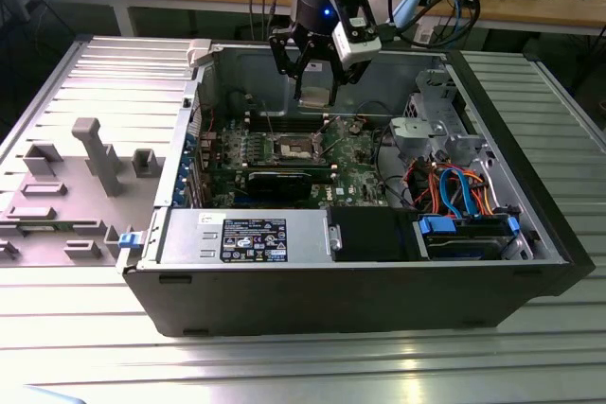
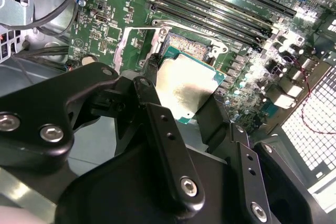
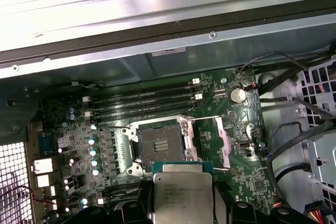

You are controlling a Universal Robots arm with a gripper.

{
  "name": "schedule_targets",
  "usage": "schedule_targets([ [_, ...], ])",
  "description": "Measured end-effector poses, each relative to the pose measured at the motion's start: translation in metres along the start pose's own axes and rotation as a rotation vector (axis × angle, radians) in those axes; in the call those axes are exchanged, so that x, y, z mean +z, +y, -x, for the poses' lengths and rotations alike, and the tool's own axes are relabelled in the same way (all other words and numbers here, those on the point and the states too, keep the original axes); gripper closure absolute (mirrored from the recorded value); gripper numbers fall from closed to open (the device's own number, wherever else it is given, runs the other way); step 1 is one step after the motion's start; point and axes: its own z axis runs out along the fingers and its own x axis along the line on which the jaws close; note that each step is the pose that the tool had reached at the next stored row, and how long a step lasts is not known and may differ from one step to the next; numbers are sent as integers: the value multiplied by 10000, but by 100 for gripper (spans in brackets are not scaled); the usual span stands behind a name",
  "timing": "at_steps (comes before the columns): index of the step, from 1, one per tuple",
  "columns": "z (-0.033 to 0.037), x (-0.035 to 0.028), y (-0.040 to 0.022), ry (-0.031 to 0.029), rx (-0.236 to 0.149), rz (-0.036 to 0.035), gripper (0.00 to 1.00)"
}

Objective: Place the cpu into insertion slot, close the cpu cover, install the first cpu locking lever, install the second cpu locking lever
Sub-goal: 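Place the cpu into insertion slot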

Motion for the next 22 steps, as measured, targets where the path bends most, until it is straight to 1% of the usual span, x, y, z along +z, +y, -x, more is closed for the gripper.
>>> schedule_targets([
  [5,0,1,0,-7,213,8,45],
  [22,0,2,0,-13,385,11,45],
])
